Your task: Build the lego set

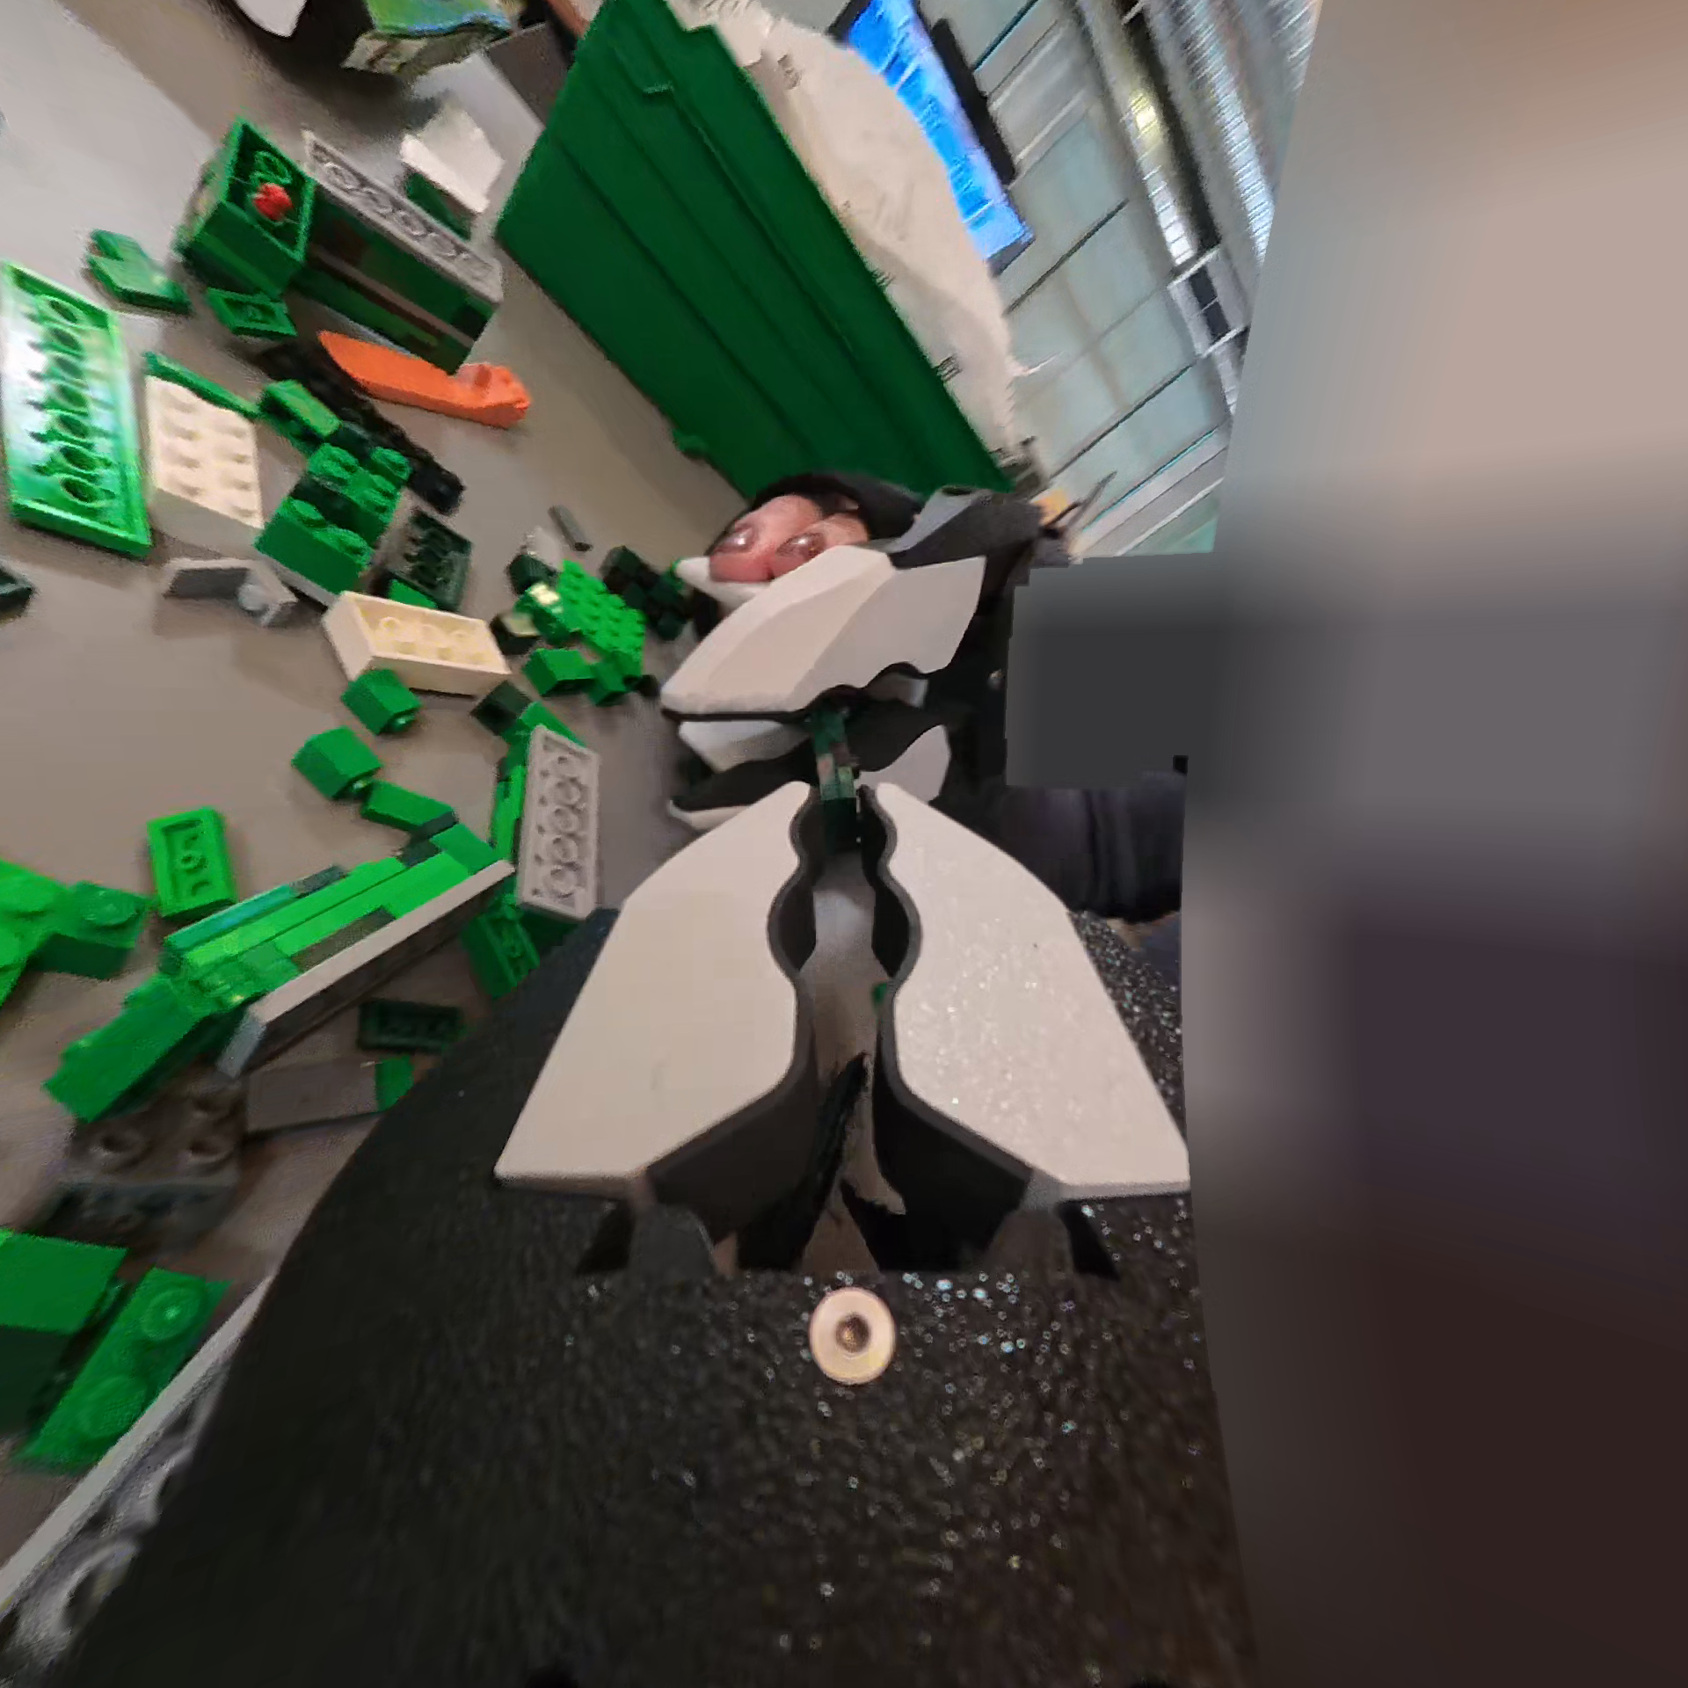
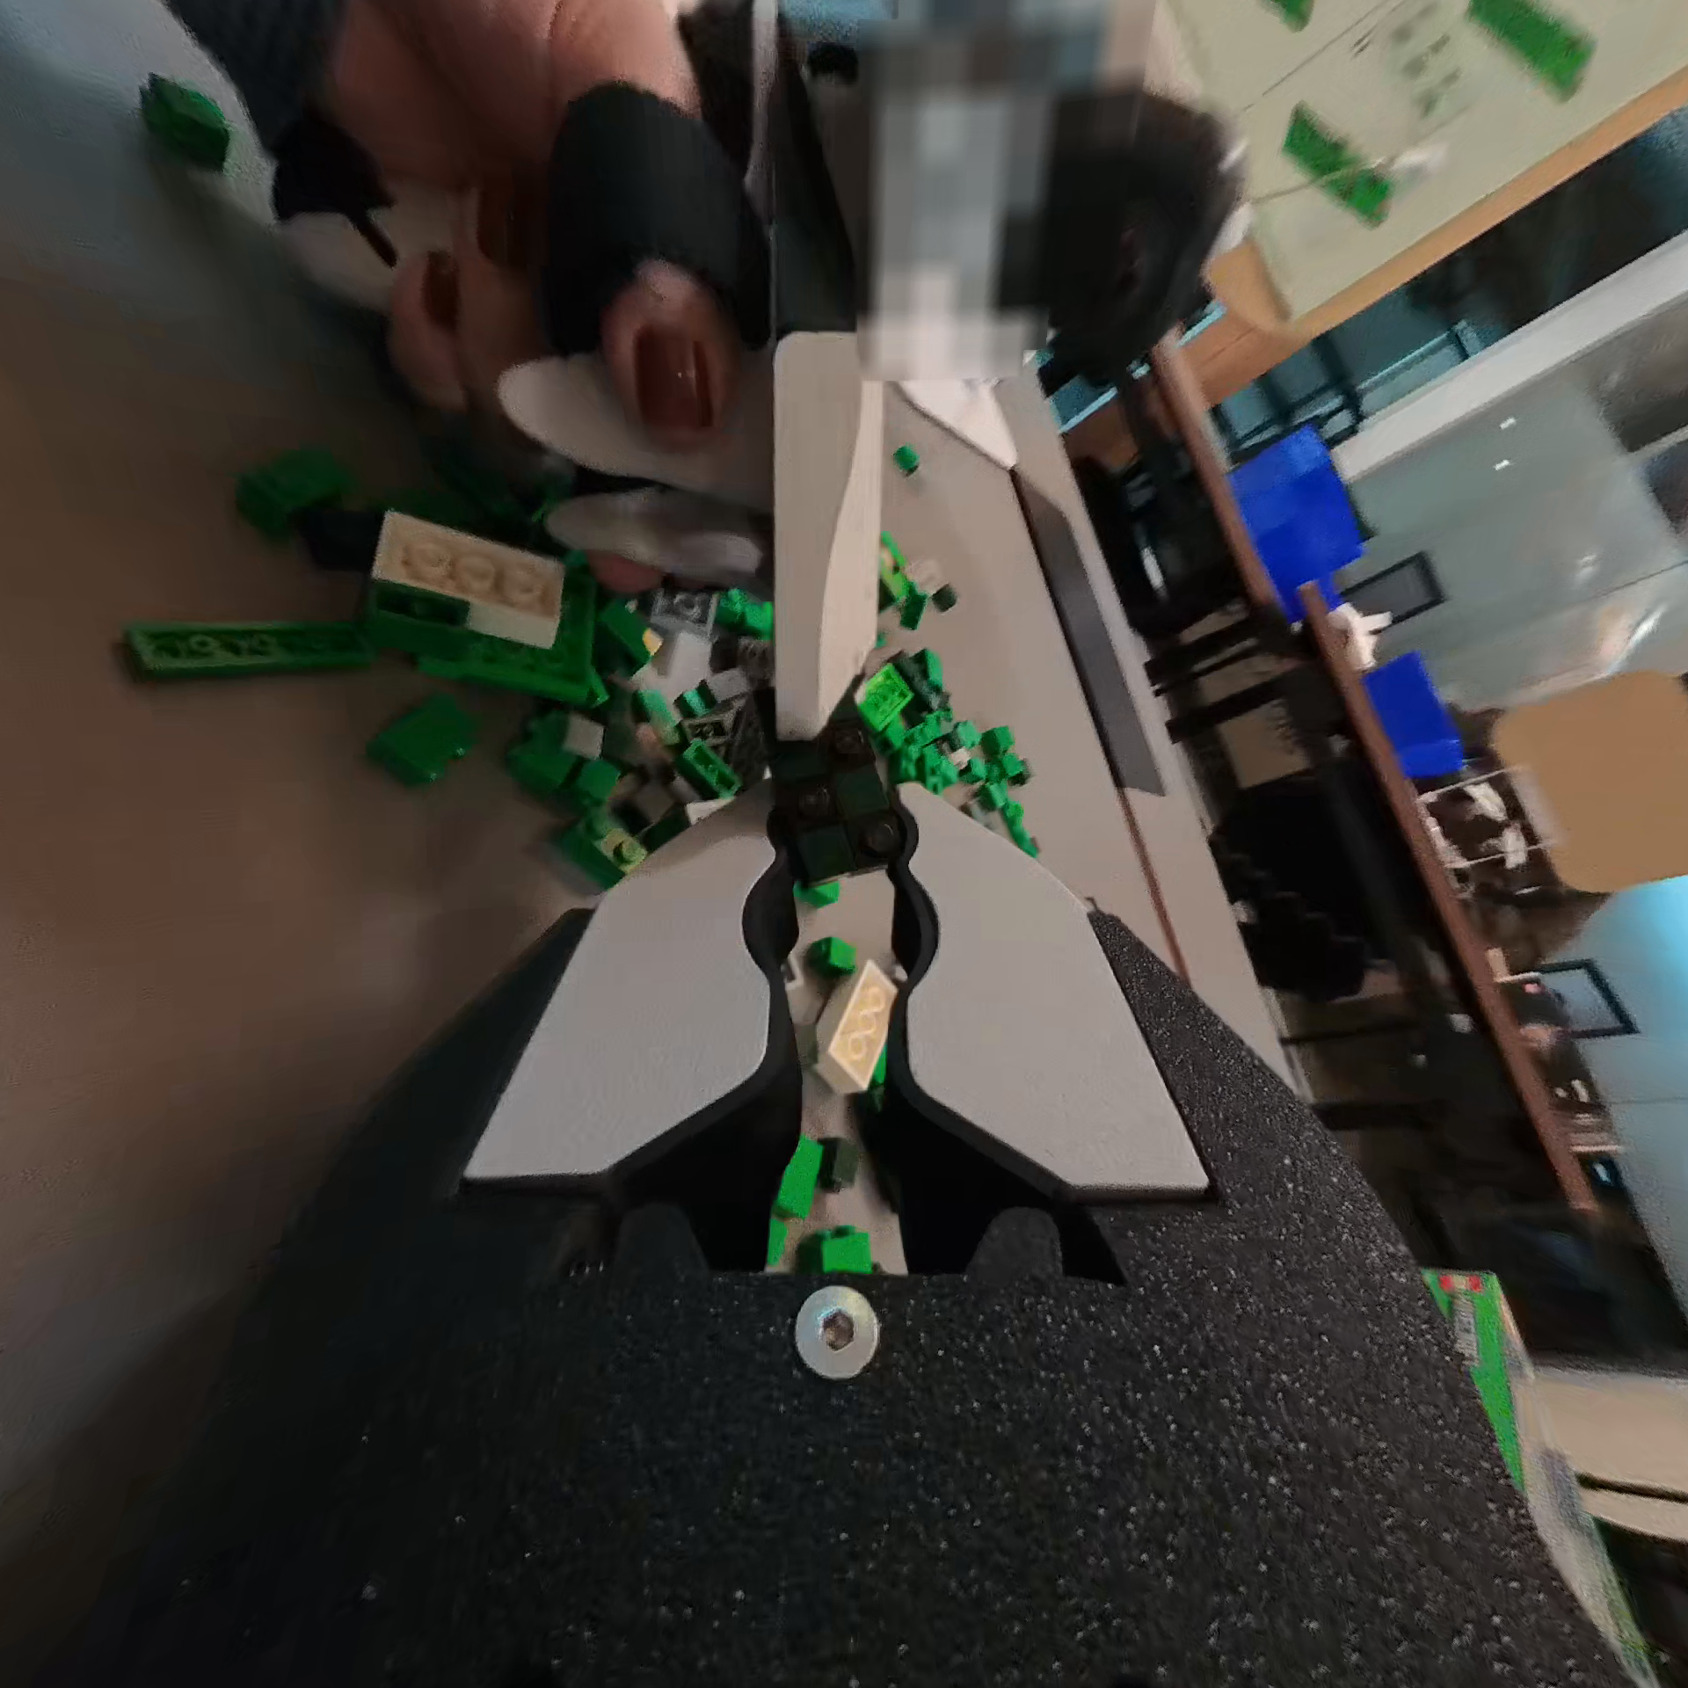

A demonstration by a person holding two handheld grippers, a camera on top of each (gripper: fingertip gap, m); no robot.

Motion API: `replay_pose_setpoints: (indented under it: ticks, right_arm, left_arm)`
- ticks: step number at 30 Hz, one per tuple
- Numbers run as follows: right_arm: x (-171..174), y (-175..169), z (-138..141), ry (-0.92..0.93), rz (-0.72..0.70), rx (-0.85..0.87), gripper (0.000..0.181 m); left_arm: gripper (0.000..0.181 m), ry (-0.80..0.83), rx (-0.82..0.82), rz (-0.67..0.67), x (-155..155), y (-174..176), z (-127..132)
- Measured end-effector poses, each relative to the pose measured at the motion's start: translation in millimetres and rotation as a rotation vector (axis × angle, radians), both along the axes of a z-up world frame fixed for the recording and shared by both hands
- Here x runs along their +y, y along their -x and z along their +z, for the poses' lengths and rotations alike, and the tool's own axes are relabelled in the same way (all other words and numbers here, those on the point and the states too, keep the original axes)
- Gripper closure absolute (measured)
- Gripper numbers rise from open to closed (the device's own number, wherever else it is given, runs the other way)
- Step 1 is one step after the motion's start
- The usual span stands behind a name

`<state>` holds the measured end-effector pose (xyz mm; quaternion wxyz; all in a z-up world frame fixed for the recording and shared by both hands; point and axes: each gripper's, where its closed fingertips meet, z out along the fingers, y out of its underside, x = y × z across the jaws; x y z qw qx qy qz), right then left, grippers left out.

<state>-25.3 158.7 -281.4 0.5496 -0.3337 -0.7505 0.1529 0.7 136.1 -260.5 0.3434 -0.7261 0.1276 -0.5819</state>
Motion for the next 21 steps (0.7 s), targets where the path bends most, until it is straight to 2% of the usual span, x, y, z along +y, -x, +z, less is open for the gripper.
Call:
replay_pose_setpoints:
  ticks: [5, 9, 12, 15, 21]
  right_arm:
    - [3, -3, -18, -0.156, -0.03, -0.168, 0.161]
    - [6, -4, -24, -0.269, -0.068, -0.273, 0.165]
    - [4, -7, -26, -0.247, -0.057, -0.32, 0.166]
    - [-1, -14, -36, -0.143, -0.026, -0.393, 0.167]
    - [-6, -19, -37, -0.04, 0.003, -0.415, 0.17]
  left_arm:
    - [0.173, -0.069, 0.328, 0.054, 4, 7, -20]
    - [0.174, -0.087, 0.458, 0.057, 4, 7, -31]
    - [0.174, -0.215, 0.627, 0.025, 2, 5, -34]
    - [0.173, -0.328, 0.781, -0.024, 0, 0, -39]
    - [0.173, -0.537, 0.96, -0.078, -1, -4, -38]
